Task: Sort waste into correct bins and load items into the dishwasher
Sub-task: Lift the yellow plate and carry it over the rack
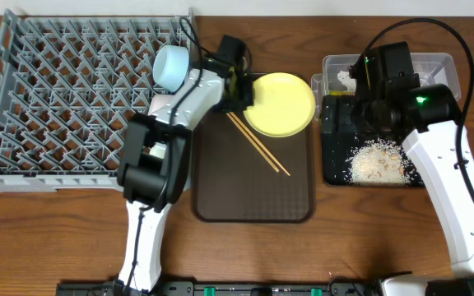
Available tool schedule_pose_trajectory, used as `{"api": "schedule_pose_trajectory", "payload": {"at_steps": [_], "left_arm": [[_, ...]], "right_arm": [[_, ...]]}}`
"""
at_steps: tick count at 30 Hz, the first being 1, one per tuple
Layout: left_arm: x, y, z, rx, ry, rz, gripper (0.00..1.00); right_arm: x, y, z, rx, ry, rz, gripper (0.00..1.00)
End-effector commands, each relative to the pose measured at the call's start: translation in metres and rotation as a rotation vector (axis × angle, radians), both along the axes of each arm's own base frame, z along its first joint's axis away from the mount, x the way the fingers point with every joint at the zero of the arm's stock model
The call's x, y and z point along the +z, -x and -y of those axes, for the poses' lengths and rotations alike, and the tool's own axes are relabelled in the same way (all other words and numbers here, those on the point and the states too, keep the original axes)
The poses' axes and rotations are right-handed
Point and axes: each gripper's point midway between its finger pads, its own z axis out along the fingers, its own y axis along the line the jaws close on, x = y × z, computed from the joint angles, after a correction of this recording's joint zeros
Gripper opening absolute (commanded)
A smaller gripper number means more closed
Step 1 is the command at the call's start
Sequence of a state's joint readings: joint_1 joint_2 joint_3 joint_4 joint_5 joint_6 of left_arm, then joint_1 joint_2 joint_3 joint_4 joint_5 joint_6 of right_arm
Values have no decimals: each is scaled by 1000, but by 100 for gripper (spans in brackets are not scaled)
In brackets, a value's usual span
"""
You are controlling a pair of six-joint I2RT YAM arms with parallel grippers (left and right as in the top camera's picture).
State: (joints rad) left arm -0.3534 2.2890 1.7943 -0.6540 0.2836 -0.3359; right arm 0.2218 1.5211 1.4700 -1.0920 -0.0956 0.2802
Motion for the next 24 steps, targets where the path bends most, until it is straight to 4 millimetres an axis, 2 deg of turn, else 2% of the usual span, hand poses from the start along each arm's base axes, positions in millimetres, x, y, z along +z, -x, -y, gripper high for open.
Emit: {"api": "schedule_pose_trajectory", "payload": {"at_steps": [1,7,11,14,19,24], "left_arm": [[72,-14,-24,21,-26,156,7],[162,-12,-48,-27,-123,377,7],[206,-5,-65,-22,-190,481,7],[232,0,-87,-8,-305,546,7],[268,12,-139,80,-573,611,8],[296,21,-165,17,-750,657,8]], "right_arm": [[-1,-1,3,-2,12,0,99],[-1,-1,3,-2,12,0,99],[-1,-1,3,-2,12,0,99],[-1,-1,3,-2,12,0,99],[-1,-1,3,-2,12,0,99],[-1,-1,3,-2,12,0,99]]}}
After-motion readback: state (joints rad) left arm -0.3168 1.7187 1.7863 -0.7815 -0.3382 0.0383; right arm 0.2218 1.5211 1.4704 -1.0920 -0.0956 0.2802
